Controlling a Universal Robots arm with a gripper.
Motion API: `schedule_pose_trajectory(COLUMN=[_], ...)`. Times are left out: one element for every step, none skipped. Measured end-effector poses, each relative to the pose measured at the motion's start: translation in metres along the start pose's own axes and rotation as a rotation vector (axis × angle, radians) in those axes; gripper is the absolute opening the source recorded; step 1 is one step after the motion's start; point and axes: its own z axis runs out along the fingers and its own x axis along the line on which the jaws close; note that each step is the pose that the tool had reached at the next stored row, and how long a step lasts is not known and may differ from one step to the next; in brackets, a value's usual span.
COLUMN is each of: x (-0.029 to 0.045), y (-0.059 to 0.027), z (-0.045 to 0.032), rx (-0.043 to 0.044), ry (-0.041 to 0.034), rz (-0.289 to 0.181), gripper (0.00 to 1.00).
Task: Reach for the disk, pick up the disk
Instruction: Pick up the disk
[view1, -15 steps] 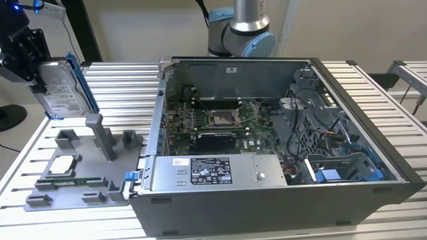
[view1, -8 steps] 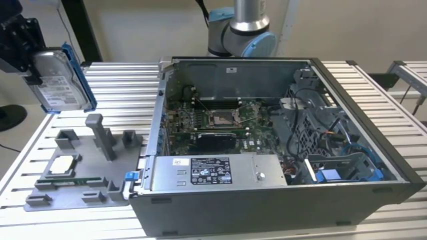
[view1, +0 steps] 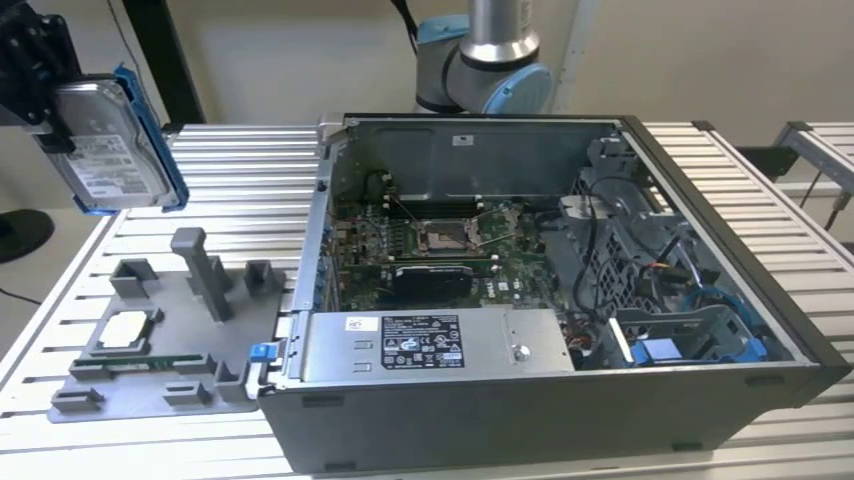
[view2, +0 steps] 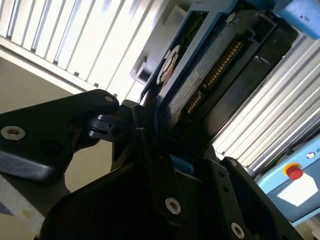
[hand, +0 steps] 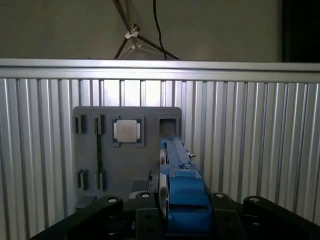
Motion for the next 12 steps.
schedule_pose_trajectory(x=[-0.0001, -0.0001, -0.0002, -0.0002, -0.0003, -0.0003, -0.0004, -0.0004, -0.0004, -0.0005, -0.0005, -0.0006], y=[-0.0001, -0.0002, -0.0003, -0.0003, -0.0004, -0.0005, -0.0006, -0.0006, -0.0007, -0.0008, -0.0008, -0.0009], z=[-0.0025, -0.0048, -0.0071, -0.0095, -0.0119, -0.0143, -0.0165, -0.0185, -0.0204, -0.0224, -0.0243, -0.0264], rx=[0.0005, 0.0010, 0.0014, 0.0017, 0.0022, 0.0027, 0.0033, 0.0037, 0.0041, 0.0044, 0.0049, 0.0052], ry=[-0.0001, -0.0001, 0.0000, 0.0000, 0.0000, 0.0001, 0.0000, 0.0002, 0.0003, 0.0004, 0.0004, 0.0005], rz=[0.000, 0.000, 0.000, 0.000, 0.000, 0.000, 0.000, 0.000, 0.000, 0.000, 0.000, 0.000], gripper=[0.00, 0.00, 0.00, 0.00, 0.00, 0.00, 0.00, 0.00, 0.00, 0.00, 0.00, 0.00])
